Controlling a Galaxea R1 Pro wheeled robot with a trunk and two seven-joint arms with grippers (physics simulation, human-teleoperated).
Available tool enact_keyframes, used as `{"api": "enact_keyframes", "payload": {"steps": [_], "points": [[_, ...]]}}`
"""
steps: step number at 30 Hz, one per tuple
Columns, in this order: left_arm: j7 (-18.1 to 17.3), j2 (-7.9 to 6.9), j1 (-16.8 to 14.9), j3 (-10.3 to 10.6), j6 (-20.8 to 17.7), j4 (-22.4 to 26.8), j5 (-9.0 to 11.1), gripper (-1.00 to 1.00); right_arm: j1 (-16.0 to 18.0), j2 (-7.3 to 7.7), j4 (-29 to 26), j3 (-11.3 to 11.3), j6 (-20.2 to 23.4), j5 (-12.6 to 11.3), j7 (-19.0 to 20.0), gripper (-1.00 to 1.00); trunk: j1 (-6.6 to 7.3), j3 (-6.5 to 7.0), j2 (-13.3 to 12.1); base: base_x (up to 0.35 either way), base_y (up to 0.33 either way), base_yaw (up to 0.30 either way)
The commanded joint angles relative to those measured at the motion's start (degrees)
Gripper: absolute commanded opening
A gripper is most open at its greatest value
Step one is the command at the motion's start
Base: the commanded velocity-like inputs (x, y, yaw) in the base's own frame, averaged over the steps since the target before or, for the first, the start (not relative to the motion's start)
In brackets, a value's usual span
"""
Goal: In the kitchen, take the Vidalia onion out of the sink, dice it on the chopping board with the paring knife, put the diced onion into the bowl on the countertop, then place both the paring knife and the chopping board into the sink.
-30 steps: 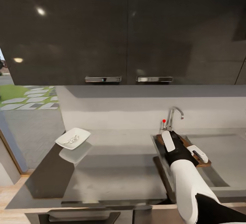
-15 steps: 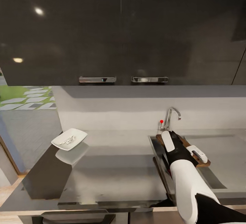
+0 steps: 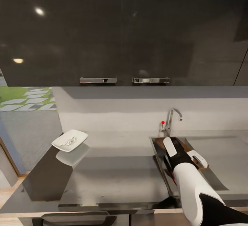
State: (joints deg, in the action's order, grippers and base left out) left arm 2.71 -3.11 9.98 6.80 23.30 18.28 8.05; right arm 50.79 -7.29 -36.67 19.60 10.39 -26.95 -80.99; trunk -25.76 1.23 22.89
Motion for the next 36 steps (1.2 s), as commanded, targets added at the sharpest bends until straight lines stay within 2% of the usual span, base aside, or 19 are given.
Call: {"api": "enact_keyframes", "payload": {"steps": [1,8,10,16,26,33,36], "points": [[0.3,-0.05,0.0,0.5,0.1,0.1,0.5,1.00,0.0,0.13,0.2,0.2,0.5,-0.1,0.0,-1.00,-0.02,0.00,0.0,0.000,0.000,0.000],[0.3,-0.05,0.0,0.5,0.1,-0.1,0.5,1.00,0.0,0.57,1.1,0.2,0.0,-0.1,0.2,-1.00,-0.02,0.00,0.0,0.000,0.000,0.000],[0.3,-0.05,0.1,0.5,0.1,-0.2,0.5,1.00,0.0,0.60,1.5,0.2,-1.5,-0.1,0.3,-1.00,-0.02,0.00,0.0,0.000,-0.008,0.000],[0.3,-0.05,0.1,0.5,0.1,-0.2,0.5,1.00,0.0,0.61,4.5,0.3,-2.8,-0.1,3.1,-1.00,-0.02,0.00,0.0,0.000,-0.074,0.000],[0.3,-0.05,0.0,0.5,0.1,-0.2,0.5,1.00,0.0,0.67,5.8,0.3,-5.2,0.0,3.8,-1.00,-0.02,0.00,0.0,0.000,-0.015,0.000],[0.3,-0.05,0.0,0.5,0.1,-0.2,0.5,1.00,0.0,1.32,7.6,0.2,-5.8,0.0,4.3,-1.00,-0.02,0.00,0.0,0.000,0.000,0.000],[0.3,-0.05,0.0,0.5,0.1,-0.2,0.5,1.00,0.0,2.10,10.0,0.2,-8.6,0.0,4.8,-1.00,-0.02,0.00,0.0,0.000,0.000,0.000]]}}
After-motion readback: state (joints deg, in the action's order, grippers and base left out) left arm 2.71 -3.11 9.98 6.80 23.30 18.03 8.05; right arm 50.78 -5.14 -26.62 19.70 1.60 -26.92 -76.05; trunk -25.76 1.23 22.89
